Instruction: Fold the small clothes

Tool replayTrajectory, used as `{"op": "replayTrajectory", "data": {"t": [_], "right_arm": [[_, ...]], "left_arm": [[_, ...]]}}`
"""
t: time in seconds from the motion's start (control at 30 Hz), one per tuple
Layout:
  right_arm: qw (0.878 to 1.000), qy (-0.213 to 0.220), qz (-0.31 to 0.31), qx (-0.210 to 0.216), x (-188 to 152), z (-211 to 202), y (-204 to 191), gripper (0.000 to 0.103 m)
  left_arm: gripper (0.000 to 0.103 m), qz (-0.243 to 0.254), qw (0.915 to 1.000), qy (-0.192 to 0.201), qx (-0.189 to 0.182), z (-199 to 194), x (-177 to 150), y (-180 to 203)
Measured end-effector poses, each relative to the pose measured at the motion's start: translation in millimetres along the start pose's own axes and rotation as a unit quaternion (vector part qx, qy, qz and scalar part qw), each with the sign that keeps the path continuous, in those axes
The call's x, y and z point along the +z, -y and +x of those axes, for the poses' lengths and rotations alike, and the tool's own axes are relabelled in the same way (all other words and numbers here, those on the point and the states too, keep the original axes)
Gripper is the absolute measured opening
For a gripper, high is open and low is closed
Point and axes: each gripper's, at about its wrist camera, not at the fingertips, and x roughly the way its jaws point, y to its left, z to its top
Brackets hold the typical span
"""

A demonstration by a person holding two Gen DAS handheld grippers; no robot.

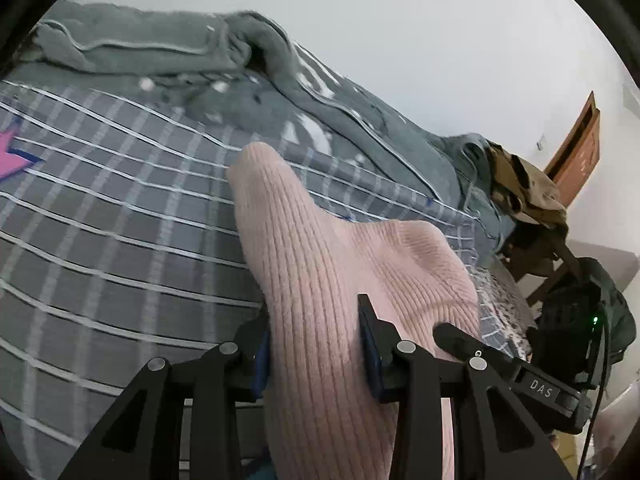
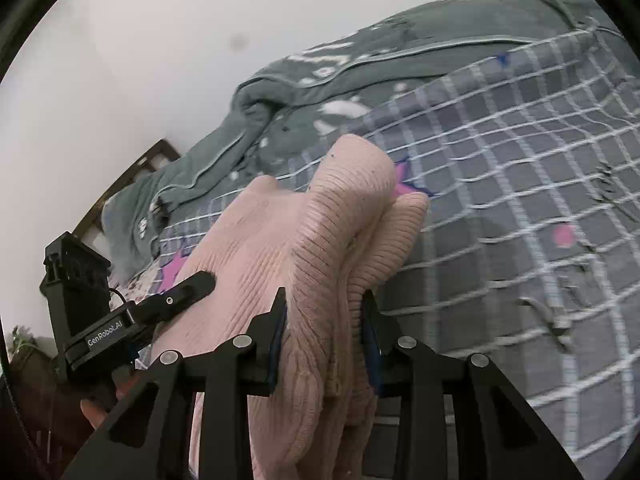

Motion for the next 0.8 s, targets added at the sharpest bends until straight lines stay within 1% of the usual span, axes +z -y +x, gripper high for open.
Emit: {"op": "replayTrajectory", "data": {"t": [0.1,0.27,0.37,0.47,0.57,0.63,0.7,0.73,0.8], "right_arm": [[1.000,-0.008,-0.018,0.013,-2,16,-23,0.032],[0.999,-0.008,-0.036,0.030,-5,36,-54,0.032],[0.999,-0.002,-0.039,0.032,-5,42,-61,0.032],[0.999,0.005,-0.034,0.034,-6,42,-59,0.032],[1.000,-0.012,-0.024,0.016,-6,49,-48,0.034],[0.999,-0.030,-0.012,-0.006,-7,58,-40,0.037],[0.999,-0.030,-0.010,-0.012,-9,57,-37,0.040],[0.999,-0.028,-0.015,-0.013,-9,55,-38,0.042],[0.999,-0.016,-0.036,-0.030,-9,47,-44,0.043]], "left_arm": [[0.036,0.010,0.9997,0.011,0.020,-16,5,-18],[0.036,-0.002,0.9994,0.018,0.030,-28,10,-42],[0.036,-0.009,0.9994,0.020,0.027,-29,14,-48],[0.037,-0.011,0.9994,0.013,0.029,-23,14,-47],[0.038,-0.012,0.9986,-0.008,0.051,-11,11,-47],[0.044,-0.018,0.9978,-0.019,0.062,-6,10,-50],[0.047,-0.024,0.9975,-0.021,0.063,-8,10,-53],[0.050,-0.025,0.9975,-0.019,0.064,-11,10,-55],[0.054,-0.028,0.9972,-0.015,0.067,-15,10,-57]]}}
